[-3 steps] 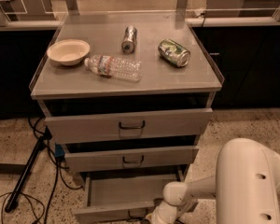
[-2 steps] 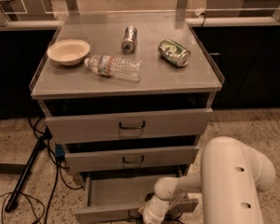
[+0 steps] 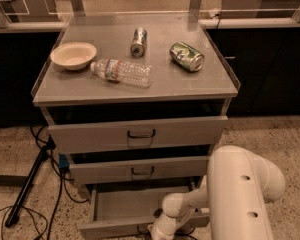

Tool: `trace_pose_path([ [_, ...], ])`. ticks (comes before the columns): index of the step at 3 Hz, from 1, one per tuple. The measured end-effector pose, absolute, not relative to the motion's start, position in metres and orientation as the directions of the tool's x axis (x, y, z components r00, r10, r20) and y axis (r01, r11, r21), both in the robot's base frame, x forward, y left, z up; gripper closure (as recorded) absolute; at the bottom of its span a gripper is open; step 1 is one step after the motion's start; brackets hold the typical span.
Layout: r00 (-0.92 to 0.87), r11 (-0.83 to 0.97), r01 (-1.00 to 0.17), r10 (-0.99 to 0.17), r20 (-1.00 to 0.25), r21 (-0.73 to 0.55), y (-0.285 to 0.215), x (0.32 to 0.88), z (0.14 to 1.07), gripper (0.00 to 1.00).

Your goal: Open bottom drawer

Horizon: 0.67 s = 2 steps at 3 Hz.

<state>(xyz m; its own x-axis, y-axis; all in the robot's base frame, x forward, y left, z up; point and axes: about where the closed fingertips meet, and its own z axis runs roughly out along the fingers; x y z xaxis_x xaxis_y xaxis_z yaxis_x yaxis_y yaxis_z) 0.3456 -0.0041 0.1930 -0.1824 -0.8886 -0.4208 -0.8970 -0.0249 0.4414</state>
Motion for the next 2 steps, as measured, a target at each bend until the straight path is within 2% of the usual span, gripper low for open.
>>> trace_pose_path([
  [2,-0.157,-0.044,-0.896,-0.900,-0.407,0.442,-0.0022,0.3316,0.1799,0.00],
])
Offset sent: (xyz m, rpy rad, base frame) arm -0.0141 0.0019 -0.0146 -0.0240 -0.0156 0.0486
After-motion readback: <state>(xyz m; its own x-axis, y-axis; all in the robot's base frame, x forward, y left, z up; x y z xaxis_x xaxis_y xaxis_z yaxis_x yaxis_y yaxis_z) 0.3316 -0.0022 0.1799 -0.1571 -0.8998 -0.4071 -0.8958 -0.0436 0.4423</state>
